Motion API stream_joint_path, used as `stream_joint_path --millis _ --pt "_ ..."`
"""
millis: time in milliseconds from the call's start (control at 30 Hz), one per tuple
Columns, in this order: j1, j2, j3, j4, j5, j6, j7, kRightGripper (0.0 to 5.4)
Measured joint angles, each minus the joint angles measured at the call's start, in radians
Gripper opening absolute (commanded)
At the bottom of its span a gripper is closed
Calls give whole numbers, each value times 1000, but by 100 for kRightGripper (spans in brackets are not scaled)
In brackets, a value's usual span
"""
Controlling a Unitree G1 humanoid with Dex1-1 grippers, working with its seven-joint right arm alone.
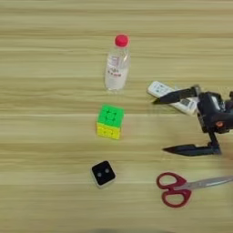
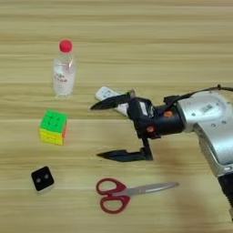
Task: Move the objects on the table
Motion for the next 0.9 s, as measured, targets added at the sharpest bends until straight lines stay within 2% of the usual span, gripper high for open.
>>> stream_joint_path --millis 100,167,300,467,667,767,900 --pt "-28 53 -6 -13 -7 19 -65 534" --pt "-33 96 21 -15 -49 42 -124 534" --pt "-26 160 113 -19 -100 91 -152 534" --pt "-20 181 203 -17 -162 126 -141 534" --pt "-28 201 297 -16 -245 126 -119 534" --pt "-61 213 360 -14 -301 124 -92 534" --pt "-88 225 394 -5 -338 121 -73 534"
